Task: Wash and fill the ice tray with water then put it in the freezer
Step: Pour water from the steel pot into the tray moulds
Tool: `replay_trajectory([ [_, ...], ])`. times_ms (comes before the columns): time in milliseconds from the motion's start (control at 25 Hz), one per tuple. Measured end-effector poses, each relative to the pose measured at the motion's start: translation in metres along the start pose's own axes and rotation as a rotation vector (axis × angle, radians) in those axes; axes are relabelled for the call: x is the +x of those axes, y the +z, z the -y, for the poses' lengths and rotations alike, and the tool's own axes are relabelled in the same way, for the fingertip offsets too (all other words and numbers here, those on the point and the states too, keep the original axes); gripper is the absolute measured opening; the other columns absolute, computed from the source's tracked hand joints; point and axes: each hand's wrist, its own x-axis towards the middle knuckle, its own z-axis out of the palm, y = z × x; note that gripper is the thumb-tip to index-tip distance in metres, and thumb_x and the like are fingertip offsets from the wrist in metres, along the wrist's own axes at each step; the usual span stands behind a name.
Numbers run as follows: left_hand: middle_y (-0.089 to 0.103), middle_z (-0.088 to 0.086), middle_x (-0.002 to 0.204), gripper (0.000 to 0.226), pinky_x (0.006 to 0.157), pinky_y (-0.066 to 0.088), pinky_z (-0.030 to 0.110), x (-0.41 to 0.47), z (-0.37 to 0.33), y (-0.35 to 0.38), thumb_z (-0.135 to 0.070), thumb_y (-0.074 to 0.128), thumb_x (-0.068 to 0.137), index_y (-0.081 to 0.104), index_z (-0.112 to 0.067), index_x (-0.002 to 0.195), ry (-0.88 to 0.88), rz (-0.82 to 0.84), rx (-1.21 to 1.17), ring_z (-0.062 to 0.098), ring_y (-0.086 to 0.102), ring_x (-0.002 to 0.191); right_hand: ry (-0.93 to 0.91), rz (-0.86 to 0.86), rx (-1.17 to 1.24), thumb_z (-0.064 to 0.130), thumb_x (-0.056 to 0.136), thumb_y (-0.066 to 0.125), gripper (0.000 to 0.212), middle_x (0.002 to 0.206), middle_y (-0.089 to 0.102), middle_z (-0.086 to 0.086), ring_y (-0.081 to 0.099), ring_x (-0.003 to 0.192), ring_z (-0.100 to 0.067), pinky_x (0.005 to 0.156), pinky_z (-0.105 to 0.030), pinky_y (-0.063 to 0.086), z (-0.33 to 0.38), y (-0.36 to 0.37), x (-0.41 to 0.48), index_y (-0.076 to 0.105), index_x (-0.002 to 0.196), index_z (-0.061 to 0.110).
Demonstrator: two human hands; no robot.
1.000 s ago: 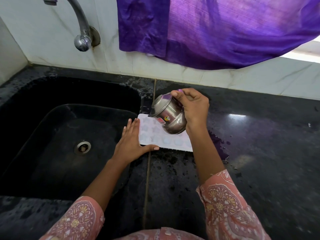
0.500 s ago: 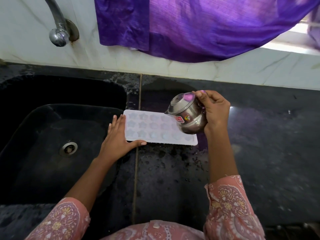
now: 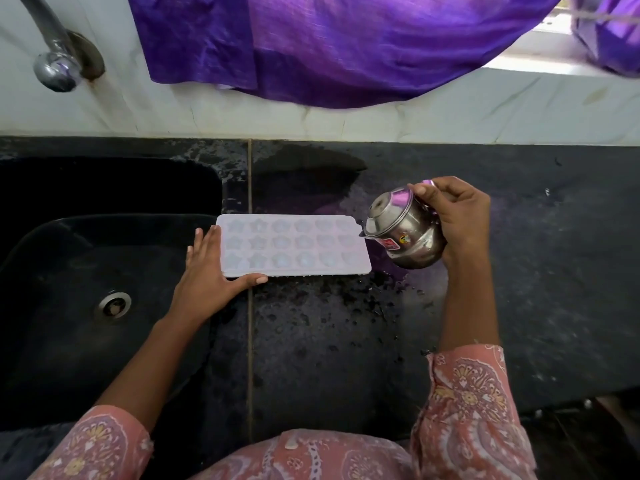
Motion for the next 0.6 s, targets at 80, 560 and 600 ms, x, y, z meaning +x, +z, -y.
replay_trajectory([
  [80,0.005,0.001,0.159,0.126,0.116,-0.006,0.035,-0.0003,0.0001,-0.0004,-0.073,0.055,0.053,0.005,-0.012,0.151,0.000,-0.001,-0.001,0.014,-0.012,0.145,0.003,0.009,-0.014,0.005,0.069,0.076,0.014,0.059,0.069,0.011,0.062,0.058,-0.002,0.058,-0.016,0.048,-0.0013,-0.0018,0.0004,0.065,0.072,0.012],
  [560,0.004,0.002,0.159,0.126,0.116,-0.007,0.035,-0.0004,0.0011,-0.0001,-0.074,0.054,0.053,0.005,-0.012,0.151,0.003,0.005,0.003,0.015,-0.011,0.145,-0.037,0.068,-0.075,0.002,0.069,0.076,0.016,0.056,0.067,0.015,0.060,0.055,0.002,0.055,-0.013,0.047,-0.0012,-0.0009,-0.0028,0.065,0.070,0.014],
  [600,0.004,0.001,0.159,0.126,0.116,-0.007,0.035,-0.0005,0.0010,0.0000,-0.075,0.054,0.053,0.005,-0.012,0.151,0.001,0.006,0.003,0.014,-0.012,0.145,-0.033,0.066,-0.070,0.002,0.069,0.076,0.016,0.056,0.067,0.014,0.060,0.055,0.002,0.055,-0.013,0.047,-0.0010,-0.0006,-0.0029,0.065,0.071,0.014],
])
